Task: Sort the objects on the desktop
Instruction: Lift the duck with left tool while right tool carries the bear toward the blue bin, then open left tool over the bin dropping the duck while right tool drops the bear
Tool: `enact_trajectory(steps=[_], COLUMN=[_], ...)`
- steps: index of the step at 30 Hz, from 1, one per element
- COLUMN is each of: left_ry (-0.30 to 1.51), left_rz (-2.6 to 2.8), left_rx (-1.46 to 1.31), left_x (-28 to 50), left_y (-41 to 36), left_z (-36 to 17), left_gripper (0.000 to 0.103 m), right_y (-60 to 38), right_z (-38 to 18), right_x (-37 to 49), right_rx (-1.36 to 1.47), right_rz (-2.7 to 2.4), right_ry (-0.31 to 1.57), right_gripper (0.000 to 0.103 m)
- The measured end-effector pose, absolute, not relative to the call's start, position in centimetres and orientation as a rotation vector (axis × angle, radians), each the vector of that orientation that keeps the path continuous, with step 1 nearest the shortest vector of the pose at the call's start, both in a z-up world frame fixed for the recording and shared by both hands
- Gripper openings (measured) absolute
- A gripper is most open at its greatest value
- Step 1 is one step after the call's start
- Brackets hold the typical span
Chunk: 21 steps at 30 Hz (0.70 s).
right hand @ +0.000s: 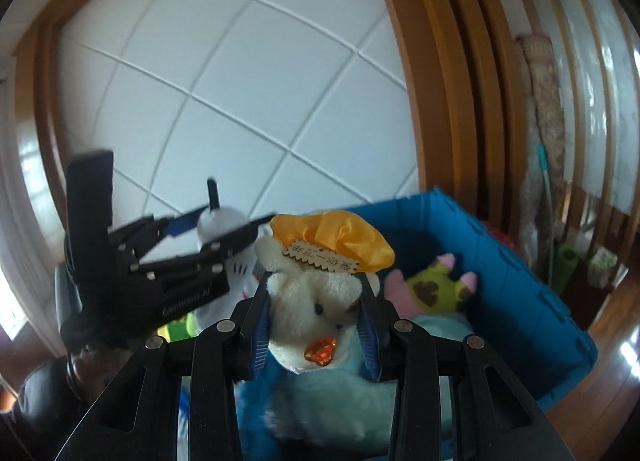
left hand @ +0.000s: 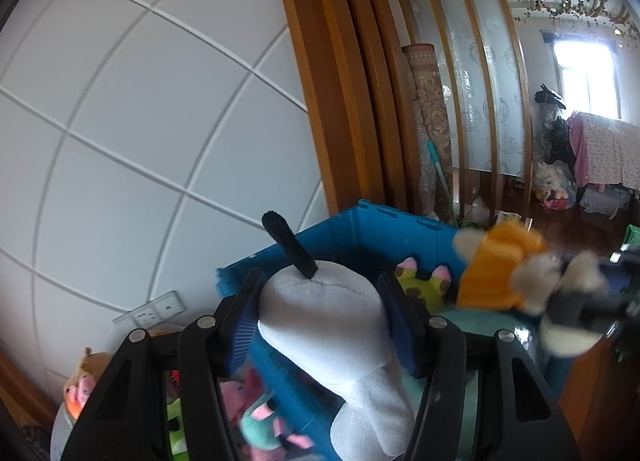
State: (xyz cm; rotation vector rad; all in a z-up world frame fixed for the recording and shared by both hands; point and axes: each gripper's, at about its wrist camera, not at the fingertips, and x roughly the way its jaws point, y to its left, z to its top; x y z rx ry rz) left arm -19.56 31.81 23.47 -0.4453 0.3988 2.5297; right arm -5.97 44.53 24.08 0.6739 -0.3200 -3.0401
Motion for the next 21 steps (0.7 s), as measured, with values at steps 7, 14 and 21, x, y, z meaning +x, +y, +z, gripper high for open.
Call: enact_trajectory(steps=[7, 14, 21], left_ry=[0.486, 0.500, 0.519], left_rz=[2.521, 2.530, 2.539], left_rx=[-0.519, -0.628, -0.803], left_x=[-25.6, -30.4, -35.4], left_y=[37.8, 39.4, 40.1], left_z=[22.9, 20.7, 18.1], left_gripper=[0.057, 0.057, 0.057], right_y=[49.6, 51.5, 53.0], right_z=[22.5, 21.6, 18.7], right_x=[-13.4, -21.0, -27.7], right_rx=[0.961, 1.137, 1.301], right_rz=[-2.996, -2.969, -2.917], right_ry=[-0.344, -0.357, -0.446], right_gripper=[0.037, 0.037, 0.038])
